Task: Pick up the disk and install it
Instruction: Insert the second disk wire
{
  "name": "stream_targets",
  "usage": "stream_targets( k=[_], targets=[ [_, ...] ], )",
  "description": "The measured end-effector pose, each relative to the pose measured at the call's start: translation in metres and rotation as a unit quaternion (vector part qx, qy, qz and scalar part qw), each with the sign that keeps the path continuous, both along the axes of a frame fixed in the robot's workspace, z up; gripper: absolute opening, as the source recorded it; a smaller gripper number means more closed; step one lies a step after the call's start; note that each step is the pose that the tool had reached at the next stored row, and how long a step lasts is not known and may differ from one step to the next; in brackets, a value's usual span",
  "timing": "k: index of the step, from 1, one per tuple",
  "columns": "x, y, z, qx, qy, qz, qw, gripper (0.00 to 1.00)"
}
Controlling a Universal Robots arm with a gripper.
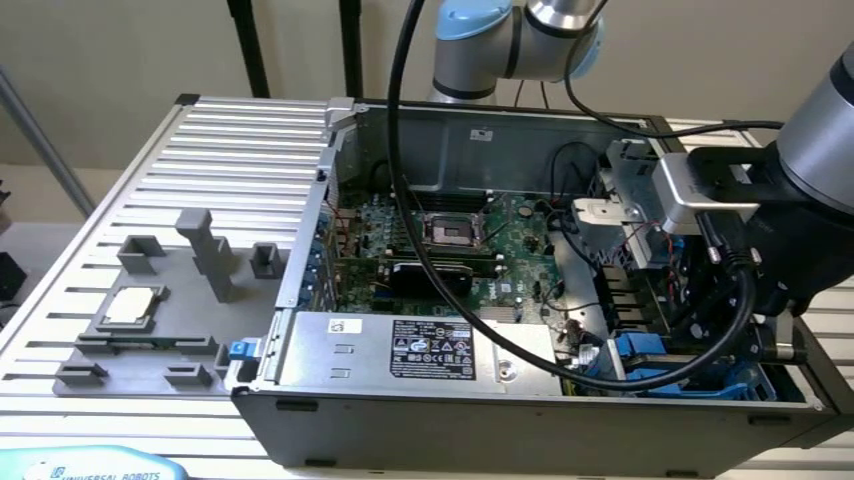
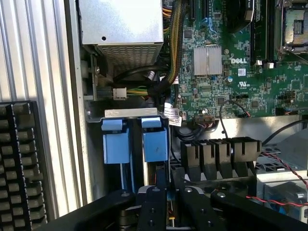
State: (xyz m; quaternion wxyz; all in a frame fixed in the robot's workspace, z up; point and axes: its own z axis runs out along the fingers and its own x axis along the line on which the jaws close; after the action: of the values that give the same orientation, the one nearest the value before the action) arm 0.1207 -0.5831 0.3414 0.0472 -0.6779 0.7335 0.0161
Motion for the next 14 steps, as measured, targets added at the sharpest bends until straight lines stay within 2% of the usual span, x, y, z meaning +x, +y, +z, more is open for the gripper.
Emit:
stream_targets(
  k=[14],
  targets=[
    [0.0016,0.0,-0.0004,-0.0022,0.0,0.0,1.0,0.17]
  ],
)
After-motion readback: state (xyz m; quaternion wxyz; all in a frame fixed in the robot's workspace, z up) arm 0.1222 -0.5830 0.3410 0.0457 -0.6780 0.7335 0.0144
